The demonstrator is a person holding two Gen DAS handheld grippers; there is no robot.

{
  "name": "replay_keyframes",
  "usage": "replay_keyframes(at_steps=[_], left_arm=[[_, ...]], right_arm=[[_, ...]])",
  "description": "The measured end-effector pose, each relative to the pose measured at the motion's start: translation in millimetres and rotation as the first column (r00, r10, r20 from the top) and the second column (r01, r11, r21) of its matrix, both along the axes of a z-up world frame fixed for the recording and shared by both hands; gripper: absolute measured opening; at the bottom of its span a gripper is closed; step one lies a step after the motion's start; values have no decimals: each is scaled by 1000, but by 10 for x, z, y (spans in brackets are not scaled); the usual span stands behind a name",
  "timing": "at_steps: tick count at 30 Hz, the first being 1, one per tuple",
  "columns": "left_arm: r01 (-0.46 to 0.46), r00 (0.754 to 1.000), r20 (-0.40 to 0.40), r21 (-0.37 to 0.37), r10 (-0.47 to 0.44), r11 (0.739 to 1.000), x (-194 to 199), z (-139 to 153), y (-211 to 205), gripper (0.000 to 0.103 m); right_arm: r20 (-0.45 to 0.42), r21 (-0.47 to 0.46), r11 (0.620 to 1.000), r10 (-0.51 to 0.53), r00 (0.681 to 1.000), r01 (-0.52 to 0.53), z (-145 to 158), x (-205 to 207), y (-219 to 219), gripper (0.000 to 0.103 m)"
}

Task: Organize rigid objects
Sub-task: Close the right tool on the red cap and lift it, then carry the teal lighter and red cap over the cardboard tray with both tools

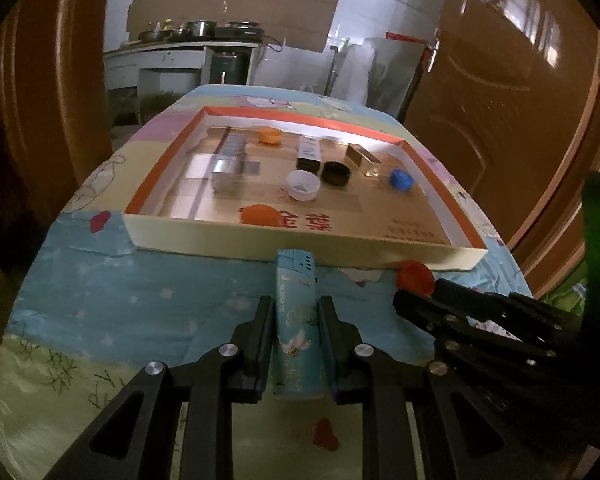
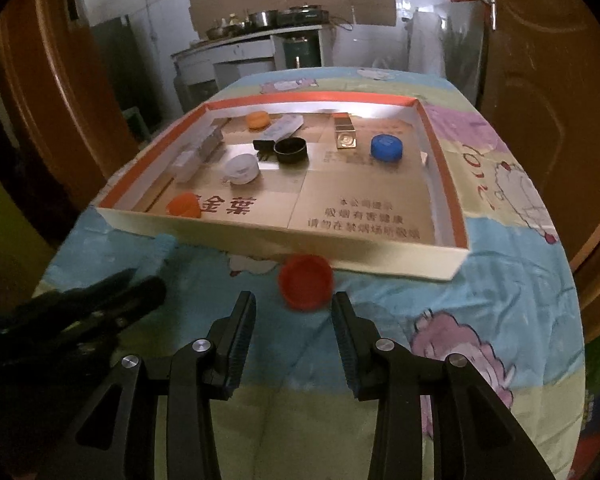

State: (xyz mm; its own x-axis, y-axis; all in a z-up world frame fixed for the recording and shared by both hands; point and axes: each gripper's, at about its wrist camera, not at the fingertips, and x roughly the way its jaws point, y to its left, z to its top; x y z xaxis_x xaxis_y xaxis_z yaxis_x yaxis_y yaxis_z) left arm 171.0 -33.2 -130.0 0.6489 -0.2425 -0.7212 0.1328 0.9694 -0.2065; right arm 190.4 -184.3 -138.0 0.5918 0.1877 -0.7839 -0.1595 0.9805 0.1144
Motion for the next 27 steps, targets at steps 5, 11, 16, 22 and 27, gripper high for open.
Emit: replay_keyframes(at_steps=[5,11,16,22,27], left_arm=[[-8,1000,-6,-17,8,1000,23,-23,85,22],[-5,1000,4,-19,5,1000,5,4,97,22],[-1,1000,24,-26,1,1000,-43,80,105,22],[9,998,56,-29,-8,1000,-83,248,105,22],[22,997,76,-37,-19,999,-58,385,79,22]], right_arm=[[0,-69,998,-2,1000,2,-50,118,95,40],[14,-83,996,-24,1000,26,-39,118,98,30],[48,-69,997,-22,999,26,99,26,91,31],[86,-65,998,-21,996,27,288,-82,103,31],[116,-64,997,-27,993,35,436,-152,97,31]])
